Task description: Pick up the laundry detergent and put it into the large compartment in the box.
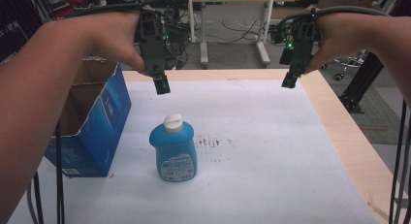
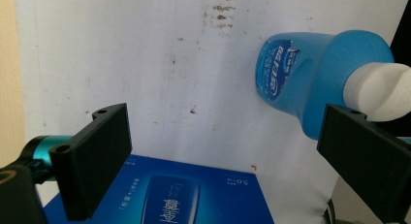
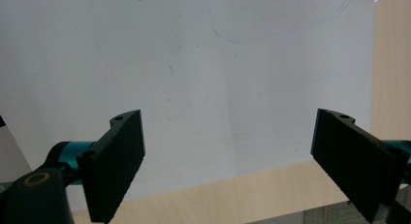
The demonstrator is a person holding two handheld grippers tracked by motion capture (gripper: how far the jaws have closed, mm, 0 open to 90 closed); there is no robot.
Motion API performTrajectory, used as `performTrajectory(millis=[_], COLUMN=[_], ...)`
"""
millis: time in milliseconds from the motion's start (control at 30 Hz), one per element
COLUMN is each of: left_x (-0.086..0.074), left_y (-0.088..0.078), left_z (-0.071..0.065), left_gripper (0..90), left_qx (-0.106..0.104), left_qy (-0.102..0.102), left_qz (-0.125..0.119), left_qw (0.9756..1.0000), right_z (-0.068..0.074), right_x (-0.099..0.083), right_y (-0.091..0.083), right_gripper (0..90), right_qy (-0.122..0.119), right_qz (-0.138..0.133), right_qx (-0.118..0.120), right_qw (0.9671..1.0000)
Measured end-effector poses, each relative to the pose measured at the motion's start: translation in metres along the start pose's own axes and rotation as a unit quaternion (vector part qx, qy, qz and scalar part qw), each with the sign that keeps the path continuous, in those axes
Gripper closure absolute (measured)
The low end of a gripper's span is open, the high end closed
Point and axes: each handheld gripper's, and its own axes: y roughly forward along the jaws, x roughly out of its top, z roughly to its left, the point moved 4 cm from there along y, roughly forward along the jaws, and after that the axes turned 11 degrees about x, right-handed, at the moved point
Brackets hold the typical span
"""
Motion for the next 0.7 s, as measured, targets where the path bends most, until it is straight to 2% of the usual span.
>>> performTrajectory(millis=[300, 367, 533, 700], left_x=[0.0, -0.001, -0.002, -0.005], left_y=[-0.001, -0.004, -0.014, -0.021], left_z=[-0.002, -0.002, -0.008, -0.017], left_gripper=[5.4, 5.4, 5.4, 5.4], left_qx=[0.002, 0.006, 0.006, 0.006], left_qy=[0.001, -0.002, -0.005, -0.005], left_qz=[0.001, 0.003, -0.012, -0.01], left_qw=[1.0, 1.0, 0.9999, 0.9999], right_z=[0.001, 0.0, 0.004, 0.005], right_x=[-0.002, -0.002, -0.001, 0.0], right_y=[0.0, 0.0, 0.001, 0.0], right_gripper=[11.2, 11.3, 11.3, 11.3], right_qy=[0.006, -0.002, -0.005, -0.007], right_qz=[0.006, 0.008, 0.011, 0.009], right_qx=[0.001, -0.001, -0.001, -0.003], right_qw=[1.0, 1.0, 0.9999, 0.9999])
